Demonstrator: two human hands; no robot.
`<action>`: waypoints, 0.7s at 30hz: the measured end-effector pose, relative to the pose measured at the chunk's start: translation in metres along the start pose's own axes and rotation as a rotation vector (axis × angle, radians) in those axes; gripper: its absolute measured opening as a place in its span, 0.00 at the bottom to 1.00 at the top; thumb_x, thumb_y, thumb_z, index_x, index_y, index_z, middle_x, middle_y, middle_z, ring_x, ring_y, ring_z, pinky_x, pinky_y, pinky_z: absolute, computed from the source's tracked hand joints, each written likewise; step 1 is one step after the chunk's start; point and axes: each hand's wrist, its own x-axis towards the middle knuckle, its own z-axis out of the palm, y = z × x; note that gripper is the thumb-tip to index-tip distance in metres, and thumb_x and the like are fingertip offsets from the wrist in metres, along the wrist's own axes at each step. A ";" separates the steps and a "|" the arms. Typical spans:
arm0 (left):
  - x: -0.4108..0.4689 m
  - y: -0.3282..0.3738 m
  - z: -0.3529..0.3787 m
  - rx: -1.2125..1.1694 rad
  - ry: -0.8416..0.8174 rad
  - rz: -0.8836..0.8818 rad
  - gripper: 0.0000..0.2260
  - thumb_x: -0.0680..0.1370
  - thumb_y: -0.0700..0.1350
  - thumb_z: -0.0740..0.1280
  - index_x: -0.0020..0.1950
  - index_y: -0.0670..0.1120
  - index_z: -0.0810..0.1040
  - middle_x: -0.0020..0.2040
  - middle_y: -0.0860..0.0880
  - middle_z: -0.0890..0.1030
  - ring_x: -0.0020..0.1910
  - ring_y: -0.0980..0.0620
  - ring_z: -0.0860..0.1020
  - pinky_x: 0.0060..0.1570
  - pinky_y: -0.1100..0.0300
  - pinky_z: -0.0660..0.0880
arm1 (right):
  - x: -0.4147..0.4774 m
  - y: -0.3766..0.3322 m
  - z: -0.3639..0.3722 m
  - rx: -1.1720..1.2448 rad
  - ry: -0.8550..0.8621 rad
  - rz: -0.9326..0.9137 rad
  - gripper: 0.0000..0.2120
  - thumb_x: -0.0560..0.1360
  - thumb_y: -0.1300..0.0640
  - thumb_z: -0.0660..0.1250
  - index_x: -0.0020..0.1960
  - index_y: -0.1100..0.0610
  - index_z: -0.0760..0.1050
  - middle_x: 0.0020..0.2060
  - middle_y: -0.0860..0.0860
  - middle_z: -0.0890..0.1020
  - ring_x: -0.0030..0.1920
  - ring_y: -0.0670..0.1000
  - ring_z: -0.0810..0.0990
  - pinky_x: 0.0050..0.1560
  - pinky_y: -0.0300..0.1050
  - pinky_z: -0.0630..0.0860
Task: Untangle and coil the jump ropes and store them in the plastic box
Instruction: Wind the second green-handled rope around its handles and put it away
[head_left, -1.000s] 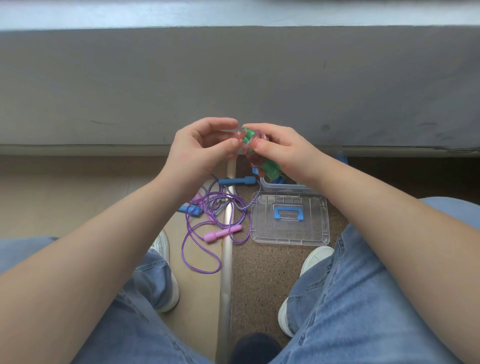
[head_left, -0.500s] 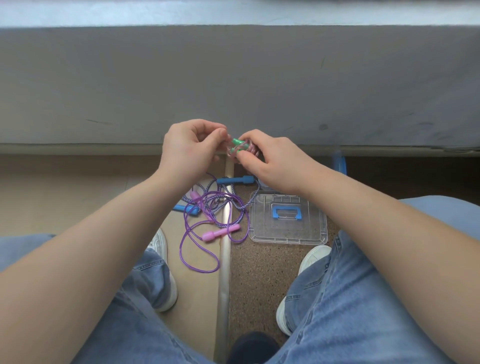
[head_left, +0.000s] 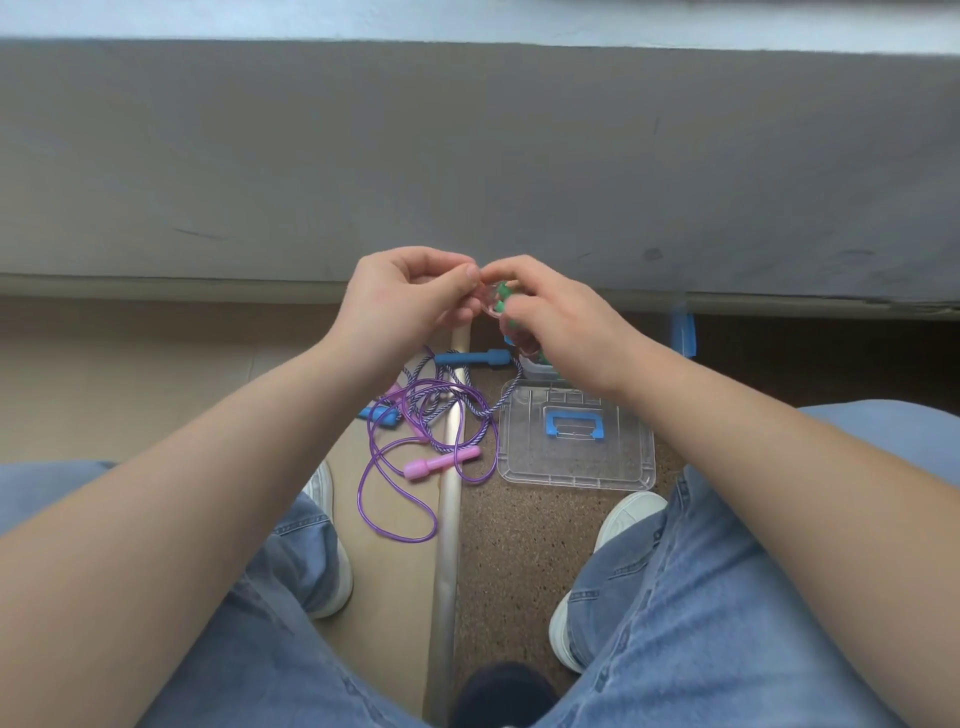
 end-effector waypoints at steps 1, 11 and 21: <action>0.000 0.000 0.001 0.017 0.009 0.000 0.03 0.77 0.38 0.72 0.50 0.39 0.82 0.37 0.45 0.86 0.35 0.54 0.83 0.40 0.64 0.80 | 0.001 0.001 0.002 -0.122 0.034 -0.033 0.11 0.78 0.46 0.63 0.59 0.44 0.76 0.39 0.40 0.79 0.39 0.39 0.76 0.44 0.41 0.72; -0.001 0.001 0.002 0.273 0.096 0.164 0.02 0.76 0.41 0.73 0.45 0.47 0.85 0.36 0.47 0.86 0.33 0.52 0.82 0.42 0.56 0.82 | 0.006 0.004 0.007 -0.529 0.203 -0.084 0.10 0.73 0.46 0.64 0.44 0.48 0.82 0.33 0.47 0.79 0.39 0.49 0.77 0.44 0.48 0.77; -0.005 0.006 0.000 0.090 0.032 0.099 0.01 0.77 0.37 0.71 0.47 0.41 0.83 0.36 0.44 0.85 0.33 0.51 0.79 0.37 0.63 0.78 | 0.004 0.004 0.007 -0.358 0.076 -0.124 0.09 0.78 0.47 0.66 0.53 0.46 0.83 0.37 0.48 0.81 0.41 0.48 0.78 0.45 0.44 0.73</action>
